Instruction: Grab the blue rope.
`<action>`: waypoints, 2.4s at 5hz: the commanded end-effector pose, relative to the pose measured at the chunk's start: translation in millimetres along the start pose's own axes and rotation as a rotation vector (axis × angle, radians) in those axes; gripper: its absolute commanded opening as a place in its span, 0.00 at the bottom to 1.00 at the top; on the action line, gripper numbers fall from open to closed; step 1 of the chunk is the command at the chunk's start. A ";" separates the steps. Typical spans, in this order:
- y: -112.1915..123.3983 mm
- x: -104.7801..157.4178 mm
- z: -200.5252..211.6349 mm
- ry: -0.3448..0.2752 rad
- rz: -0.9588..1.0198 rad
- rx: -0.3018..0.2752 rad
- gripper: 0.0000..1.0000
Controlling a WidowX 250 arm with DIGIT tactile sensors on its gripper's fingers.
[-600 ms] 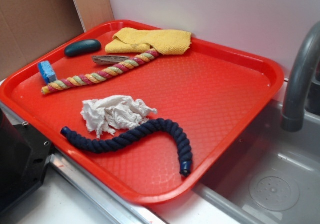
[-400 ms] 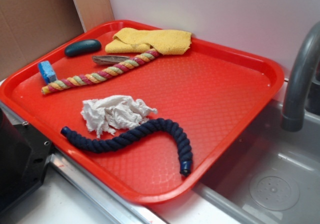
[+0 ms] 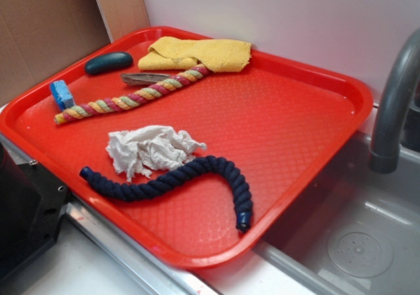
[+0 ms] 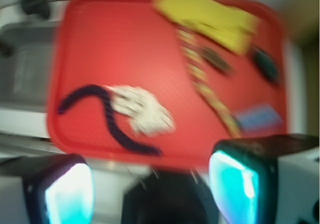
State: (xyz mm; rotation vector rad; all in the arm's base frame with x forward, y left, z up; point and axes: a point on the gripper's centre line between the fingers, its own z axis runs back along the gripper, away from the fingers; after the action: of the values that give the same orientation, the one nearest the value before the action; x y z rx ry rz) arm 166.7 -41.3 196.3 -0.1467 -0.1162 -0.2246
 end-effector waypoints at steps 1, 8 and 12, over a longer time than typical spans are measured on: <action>-36.1 25.9 -33.3 -0.024 -0.241 -0.058 1.00; -86.9 16.2 -197.9 0.104 -1.204 -0.028 0.17; -4.5 1.9 -80.1 0.008 -0.628 -0.018 0.00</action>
State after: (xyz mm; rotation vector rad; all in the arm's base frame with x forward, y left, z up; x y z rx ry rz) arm 190.0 -52.0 110.7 -0.1327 -0.1024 -0.8449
